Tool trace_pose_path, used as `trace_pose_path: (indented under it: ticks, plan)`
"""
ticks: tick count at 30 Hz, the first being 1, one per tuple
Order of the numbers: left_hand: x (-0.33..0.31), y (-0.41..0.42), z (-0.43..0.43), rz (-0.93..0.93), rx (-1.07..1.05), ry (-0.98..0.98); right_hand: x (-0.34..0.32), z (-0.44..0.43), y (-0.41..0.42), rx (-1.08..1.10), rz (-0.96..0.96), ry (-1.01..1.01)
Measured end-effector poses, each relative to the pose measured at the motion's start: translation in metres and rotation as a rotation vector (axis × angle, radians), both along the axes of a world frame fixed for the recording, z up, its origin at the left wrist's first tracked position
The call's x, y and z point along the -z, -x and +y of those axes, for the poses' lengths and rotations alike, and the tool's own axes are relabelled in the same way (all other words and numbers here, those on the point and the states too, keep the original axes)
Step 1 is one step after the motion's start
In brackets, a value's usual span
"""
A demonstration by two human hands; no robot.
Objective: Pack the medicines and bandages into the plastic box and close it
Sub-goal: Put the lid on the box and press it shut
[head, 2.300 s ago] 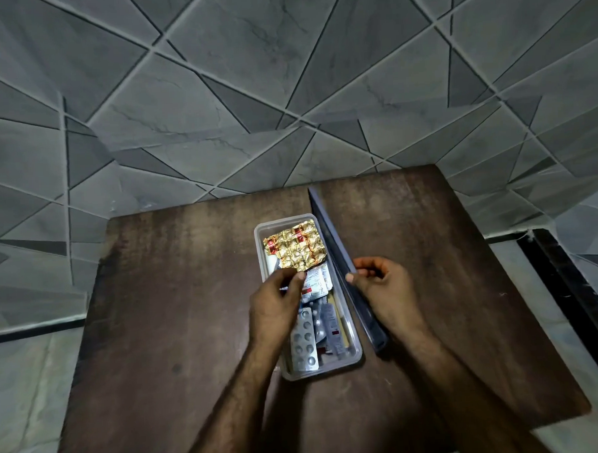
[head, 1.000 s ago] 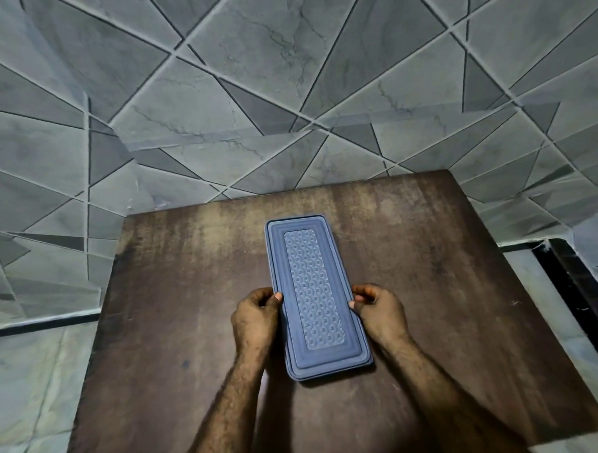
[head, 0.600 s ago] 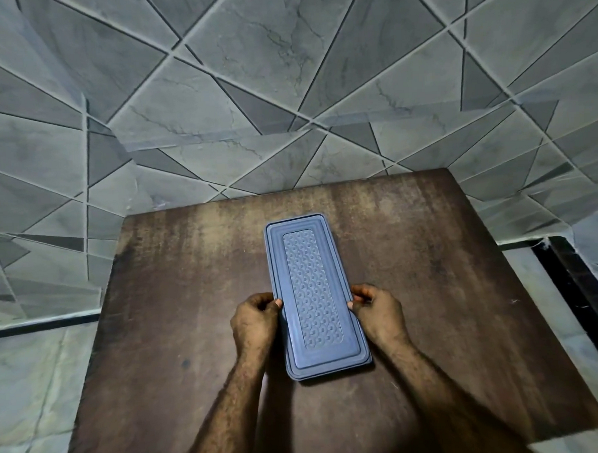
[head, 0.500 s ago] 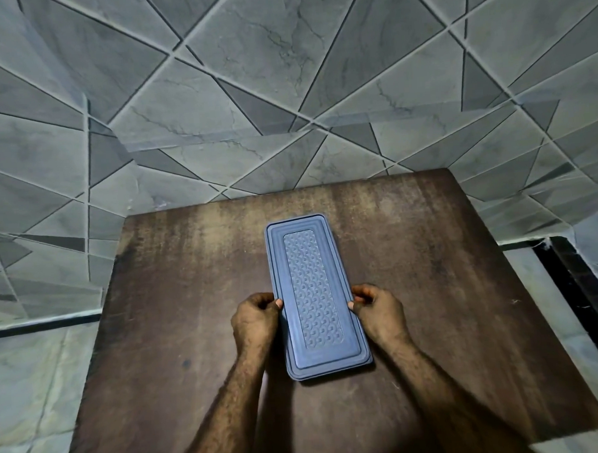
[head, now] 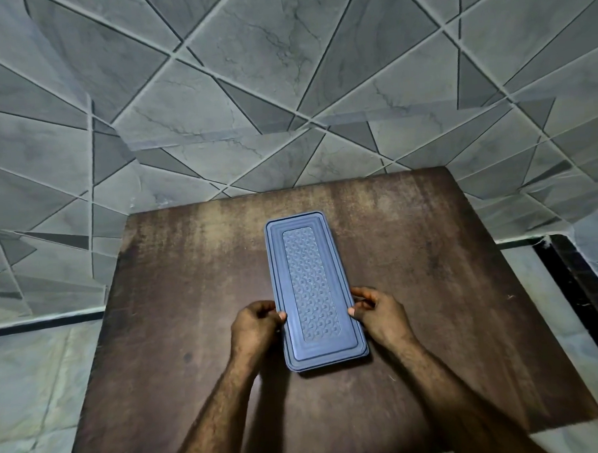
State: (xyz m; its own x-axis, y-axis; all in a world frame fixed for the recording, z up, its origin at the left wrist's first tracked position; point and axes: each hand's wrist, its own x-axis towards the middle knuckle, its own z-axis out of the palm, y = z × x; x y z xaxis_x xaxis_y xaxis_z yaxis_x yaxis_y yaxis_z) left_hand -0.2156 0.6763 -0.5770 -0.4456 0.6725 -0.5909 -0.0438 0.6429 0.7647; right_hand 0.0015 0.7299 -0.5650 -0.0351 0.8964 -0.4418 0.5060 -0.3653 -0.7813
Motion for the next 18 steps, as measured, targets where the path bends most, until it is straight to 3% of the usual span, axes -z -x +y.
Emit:
trace_pose_path:
  ticks: [5, 18]
  plan:
    - [0.005, -0.010, -0.045, -0.181, 0.031, 0.044, 0.010, -0.027, -0.016, 0.010, 0.085, 0.092]
    - [-0.002, -0.023, -0.068, -0.339, -0.104, 0.063, 0.007, -0.056, -0.019, 0.228, 0.312, 0.282]
